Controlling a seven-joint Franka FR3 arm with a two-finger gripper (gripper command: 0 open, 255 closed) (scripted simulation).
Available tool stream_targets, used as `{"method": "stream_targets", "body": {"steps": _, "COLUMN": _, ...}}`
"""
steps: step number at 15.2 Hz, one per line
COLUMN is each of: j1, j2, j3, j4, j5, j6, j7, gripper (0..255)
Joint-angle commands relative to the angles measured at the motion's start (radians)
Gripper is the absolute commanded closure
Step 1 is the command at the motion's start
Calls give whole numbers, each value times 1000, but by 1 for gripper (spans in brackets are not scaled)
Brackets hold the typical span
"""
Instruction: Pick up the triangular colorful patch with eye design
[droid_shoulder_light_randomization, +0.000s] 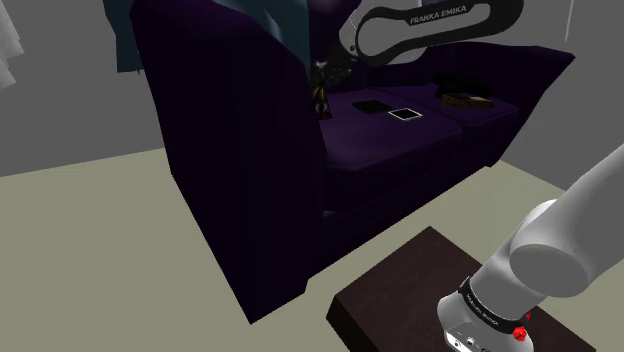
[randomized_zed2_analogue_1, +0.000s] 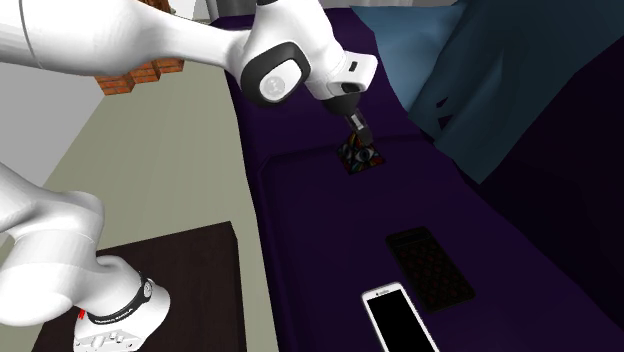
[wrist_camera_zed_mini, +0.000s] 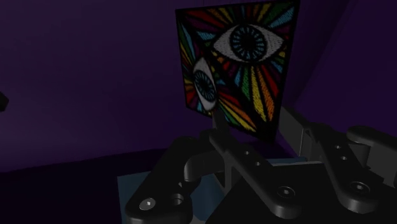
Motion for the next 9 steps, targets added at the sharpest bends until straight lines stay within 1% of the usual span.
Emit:
{"method": "stream_targets", "body": {"steps": 1, "j1": 0, "j2": -7, "j3": -1, "j4": 20, "j5": 1, "j6": -27, "j7": -2, "gripper": 255}}
{"method": "stream_targets", "body": {"steps": 9, "j1": -1, "j2": -19, "j3": -2, "j4": 115, "j5": 2, "j6": -134, "j7": -3, "gripper": 255}}
